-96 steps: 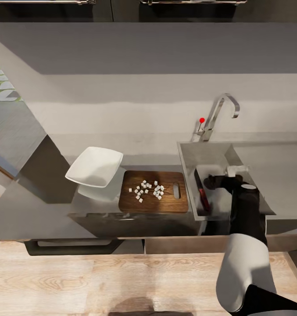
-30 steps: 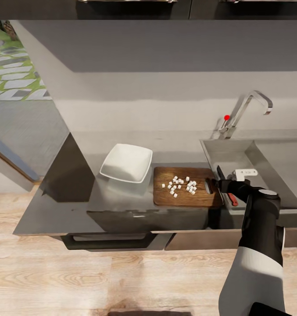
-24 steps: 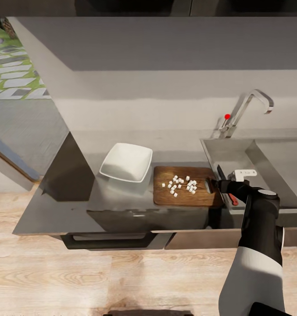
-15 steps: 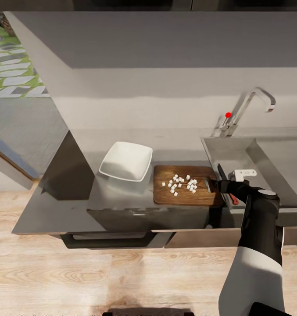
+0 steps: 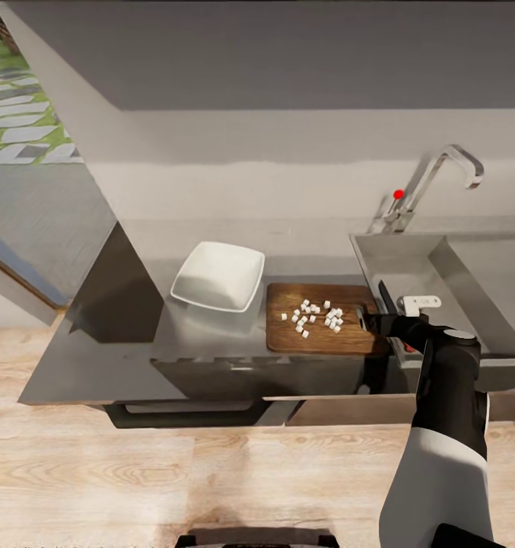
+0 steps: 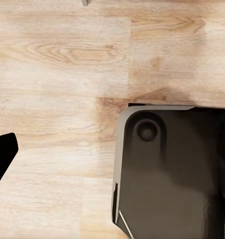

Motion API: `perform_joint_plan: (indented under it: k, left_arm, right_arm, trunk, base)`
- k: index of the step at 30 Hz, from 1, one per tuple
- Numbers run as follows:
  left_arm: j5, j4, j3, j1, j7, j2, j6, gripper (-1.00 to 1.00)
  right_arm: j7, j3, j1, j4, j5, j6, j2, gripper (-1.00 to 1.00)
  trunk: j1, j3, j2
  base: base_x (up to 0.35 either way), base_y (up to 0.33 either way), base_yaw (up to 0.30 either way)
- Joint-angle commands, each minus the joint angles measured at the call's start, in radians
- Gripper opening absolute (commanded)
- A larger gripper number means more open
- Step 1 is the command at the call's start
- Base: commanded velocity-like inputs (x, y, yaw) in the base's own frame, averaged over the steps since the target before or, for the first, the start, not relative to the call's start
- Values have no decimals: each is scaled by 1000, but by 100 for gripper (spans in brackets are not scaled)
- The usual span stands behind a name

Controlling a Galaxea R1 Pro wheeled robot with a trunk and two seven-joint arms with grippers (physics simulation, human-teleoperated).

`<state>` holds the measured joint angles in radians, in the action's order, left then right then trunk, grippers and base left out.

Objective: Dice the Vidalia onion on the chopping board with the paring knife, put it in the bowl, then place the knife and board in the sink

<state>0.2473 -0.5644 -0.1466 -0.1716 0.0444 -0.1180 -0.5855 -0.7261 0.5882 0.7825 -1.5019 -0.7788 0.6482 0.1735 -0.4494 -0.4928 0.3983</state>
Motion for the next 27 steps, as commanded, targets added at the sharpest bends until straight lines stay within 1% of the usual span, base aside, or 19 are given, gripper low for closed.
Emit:
perform_joint_plan:
  k: [1,9,19,20,27]
  left_arm:
    - [9,-2,-8,0,5,-2,-2,100]
    - [9,-2,-8,0,5,-2,-2,100]
    - [9,-2,-8,0,5,-1,-2,100]
    - [9,-2,-8,0,5,-1,-2,100]
    - [9,-3,-8,0,5,-2,-2,100]
  right_arm:
    - [-10,2,1,-1,-10,1,1,100]
    - [-10,2,1,-1,-10,1,1,100]
    - [-10,2,1,-1,-9,1,1,100]
    - [-10,2,1,-1,-9,1,1,-100]
    - [-10,2,1,0,-8,1,1,-100]
  trunk:
    - [-1,-3,2]
    - [-1,-12,2]
    - [-1,-13,2]
    - [-1,-13,2]
    - [-1,-13,2]
  base:
    - [0,0,0]
    - [0,0,0]
    - [0,0,0]
    - [0,0,0]
    - [0,0,0]
